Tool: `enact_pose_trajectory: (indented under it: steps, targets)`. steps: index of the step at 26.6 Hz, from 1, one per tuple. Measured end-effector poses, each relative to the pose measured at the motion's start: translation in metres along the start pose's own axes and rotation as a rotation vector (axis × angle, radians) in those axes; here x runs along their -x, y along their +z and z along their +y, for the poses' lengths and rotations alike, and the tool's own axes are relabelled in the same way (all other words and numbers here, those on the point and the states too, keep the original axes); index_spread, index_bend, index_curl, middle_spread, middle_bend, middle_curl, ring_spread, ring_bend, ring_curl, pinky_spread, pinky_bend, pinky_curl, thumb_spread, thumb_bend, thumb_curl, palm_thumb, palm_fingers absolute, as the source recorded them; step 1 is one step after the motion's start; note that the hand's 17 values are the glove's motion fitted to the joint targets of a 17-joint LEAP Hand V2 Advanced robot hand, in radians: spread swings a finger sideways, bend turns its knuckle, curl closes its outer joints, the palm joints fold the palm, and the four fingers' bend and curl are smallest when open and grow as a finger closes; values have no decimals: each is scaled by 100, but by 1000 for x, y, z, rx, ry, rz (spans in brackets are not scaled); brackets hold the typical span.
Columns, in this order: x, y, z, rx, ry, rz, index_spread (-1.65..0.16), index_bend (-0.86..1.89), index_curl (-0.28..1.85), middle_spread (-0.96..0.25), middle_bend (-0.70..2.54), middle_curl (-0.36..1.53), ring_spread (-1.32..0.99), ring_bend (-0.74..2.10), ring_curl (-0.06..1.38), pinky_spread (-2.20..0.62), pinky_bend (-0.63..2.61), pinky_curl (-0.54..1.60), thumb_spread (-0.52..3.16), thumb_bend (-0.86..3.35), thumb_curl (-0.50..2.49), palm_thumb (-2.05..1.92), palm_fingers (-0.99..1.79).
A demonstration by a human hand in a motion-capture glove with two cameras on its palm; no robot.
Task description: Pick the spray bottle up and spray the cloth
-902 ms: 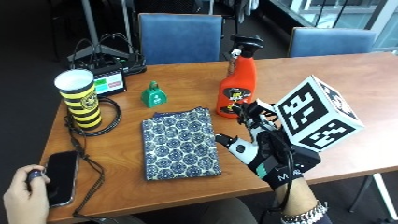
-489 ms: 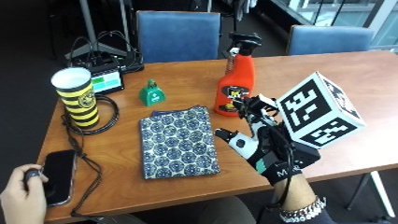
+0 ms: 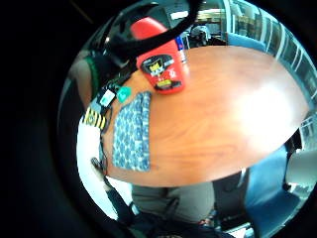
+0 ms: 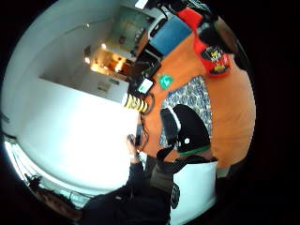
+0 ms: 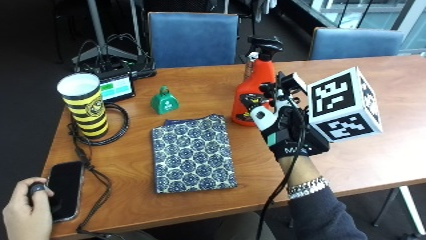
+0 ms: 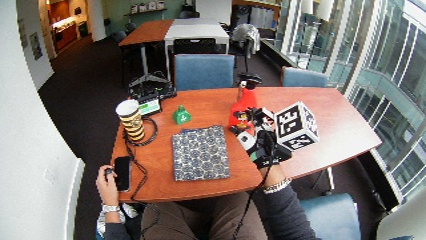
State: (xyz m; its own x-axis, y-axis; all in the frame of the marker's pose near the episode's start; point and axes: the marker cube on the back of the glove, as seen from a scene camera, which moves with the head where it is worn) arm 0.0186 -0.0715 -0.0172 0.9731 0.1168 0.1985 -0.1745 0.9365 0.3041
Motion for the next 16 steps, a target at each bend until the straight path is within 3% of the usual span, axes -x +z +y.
enact_pose_trajectory:
  steps: [6, 16]
  targets:
    - [-29, 8, -43, -159, 146, -96, -33, 15, 26, -12, 32, 31, -8, 49, 29, 11, 24, 24, 107, 20, 26, 70, 95]
    - [-40, 27, -78, -88, 259, -271, -31, 12, 28, -16, 29, 36, -11, 45, 34, 5, 25, 29, 103, 13, 31, 76, 88]
